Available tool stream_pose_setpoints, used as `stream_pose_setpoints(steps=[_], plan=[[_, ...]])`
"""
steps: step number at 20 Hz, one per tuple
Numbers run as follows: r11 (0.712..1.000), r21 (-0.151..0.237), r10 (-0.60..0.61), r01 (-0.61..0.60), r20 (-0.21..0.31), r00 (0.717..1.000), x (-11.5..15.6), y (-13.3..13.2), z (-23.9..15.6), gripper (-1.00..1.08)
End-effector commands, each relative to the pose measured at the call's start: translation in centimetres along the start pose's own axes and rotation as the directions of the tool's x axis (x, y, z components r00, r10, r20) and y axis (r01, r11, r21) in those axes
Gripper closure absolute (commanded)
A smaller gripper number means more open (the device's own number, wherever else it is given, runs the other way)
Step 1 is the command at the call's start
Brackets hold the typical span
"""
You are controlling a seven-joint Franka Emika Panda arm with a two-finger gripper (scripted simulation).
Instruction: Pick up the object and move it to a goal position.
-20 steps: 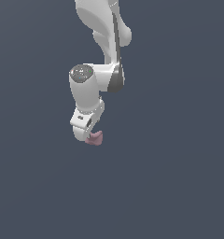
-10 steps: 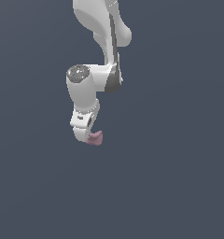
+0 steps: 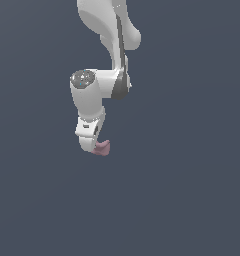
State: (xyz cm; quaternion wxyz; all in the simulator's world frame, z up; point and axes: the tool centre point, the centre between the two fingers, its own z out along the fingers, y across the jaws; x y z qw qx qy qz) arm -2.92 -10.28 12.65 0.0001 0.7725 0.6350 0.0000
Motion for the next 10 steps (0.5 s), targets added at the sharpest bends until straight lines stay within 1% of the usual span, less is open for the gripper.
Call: stream_pose_setpoints(steps=[1,10], plan=[[1.000,0.000,0.000,0.000,0.000,1.000,0.0,0.0,0.3,-0.92],[1.000,0.000,-0.004,0.004,-0.001,1.000,0.0,-0.1,4.2,-0.92]])
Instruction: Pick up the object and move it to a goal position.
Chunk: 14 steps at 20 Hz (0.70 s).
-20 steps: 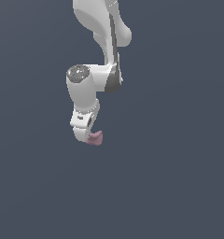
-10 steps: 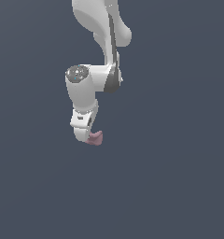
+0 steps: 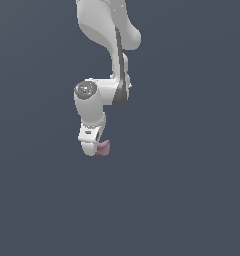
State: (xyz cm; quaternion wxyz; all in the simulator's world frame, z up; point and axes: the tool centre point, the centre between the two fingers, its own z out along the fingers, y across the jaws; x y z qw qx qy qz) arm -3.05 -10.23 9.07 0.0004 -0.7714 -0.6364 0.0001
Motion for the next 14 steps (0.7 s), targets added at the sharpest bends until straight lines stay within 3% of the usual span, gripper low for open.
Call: stream_pose_setpoints(steps=[1,5,6,14], plan=[[1.000,-0.001,-0.001,0.001,0.000,1.000,-0.02,0.02,0.93,-0.92],[1.000,-0.001,-0.001,0.001,0.000,1.000,-0.04,0.11,1.39,-0.92],[1.000,-0.001,-0.001,0.001,0.000,1.000,-0.04,0.11,1.39,1.08],[1.000,-0.001,-0.001,0.001,0.000,1.000,-0.04,0.11,1.39,1.08]])
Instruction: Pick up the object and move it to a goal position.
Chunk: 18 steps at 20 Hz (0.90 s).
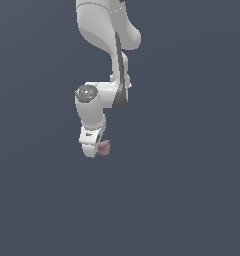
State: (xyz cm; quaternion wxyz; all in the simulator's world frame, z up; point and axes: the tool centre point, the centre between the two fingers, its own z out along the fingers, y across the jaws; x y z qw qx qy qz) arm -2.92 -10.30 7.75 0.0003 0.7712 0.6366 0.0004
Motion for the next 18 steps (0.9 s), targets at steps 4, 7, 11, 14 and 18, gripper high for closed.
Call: stream_pose_setpoints(steps=[4,7,11,14,18], plan=[[1.000,0.000,0.000,0.000,0.000,1.000,0.0,0.0,-0.1,1.08],[1.000,0.000,0.000,0.000,0.000,1.000,0.0,-0.1,-0.7,1.08],[1.000,0.000,0.000,0.000,0.000,1.000,-0.2,-0.2,-2.3,1.08],[1.000,0.000,-0.001,0.001,0.001,1.000,-0.3,-0.4,-4.2,1.08],[1.000,0.000,-0.001,0.001,0.001,1.000,-0.6,-0.6,-7.5,1.08]])
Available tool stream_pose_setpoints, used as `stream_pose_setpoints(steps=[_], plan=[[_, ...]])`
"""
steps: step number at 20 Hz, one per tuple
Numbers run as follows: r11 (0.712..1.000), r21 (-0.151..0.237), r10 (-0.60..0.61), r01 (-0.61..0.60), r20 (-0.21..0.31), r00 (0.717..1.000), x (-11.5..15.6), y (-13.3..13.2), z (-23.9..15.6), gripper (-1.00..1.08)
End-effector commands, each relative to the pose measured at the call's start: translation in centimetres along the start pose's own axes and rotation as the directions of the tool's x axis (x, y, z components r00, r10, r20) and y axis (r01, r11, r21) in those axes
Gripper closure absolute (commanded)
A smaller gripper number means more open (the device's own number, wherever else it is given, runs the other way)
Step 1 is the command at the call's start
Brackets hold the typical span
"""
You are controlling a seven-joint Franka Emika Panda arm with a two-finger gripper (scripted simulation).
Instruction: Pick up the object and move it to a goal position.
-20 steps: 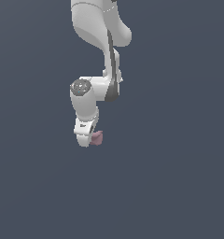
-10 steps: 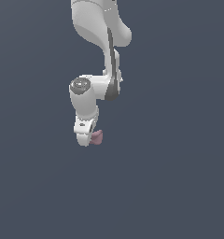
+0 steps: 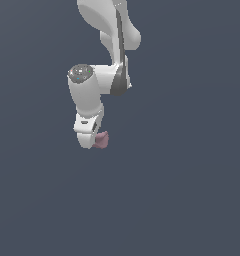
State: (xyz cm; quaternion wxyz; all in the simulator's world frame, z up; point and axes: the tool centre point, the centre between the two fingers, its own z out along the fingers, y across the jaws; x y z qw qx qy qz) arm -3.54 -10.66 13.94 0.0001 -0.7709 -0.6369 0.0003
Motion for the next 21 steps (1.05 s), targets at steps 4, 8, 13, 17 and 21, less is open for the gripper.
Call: stream_pose_setpoints(steps=[4,8,13,17,21], plan=[[1.000,-0.001,-0.001,0.001,-0.001,1.000,-0.4,-0.4,-5.3,1.08],[1.000,-0.001,-0.001,0.001,-0.001,1.000,-0.6,-0.5,-8.8,1.08],[1.000,-0.001,-0.001,0.001,-0.002,1.000,-0.9,-0.6,-11.9,1.08],[1.000,-0.001,0.000,0.000,-0.001,1.000,-1.1,-0.6,-13.2,1.08],[1.000,-0.001,0.000,0.000,-0.001,1.000,-1.1,-0.6,-13.7,1.08]])
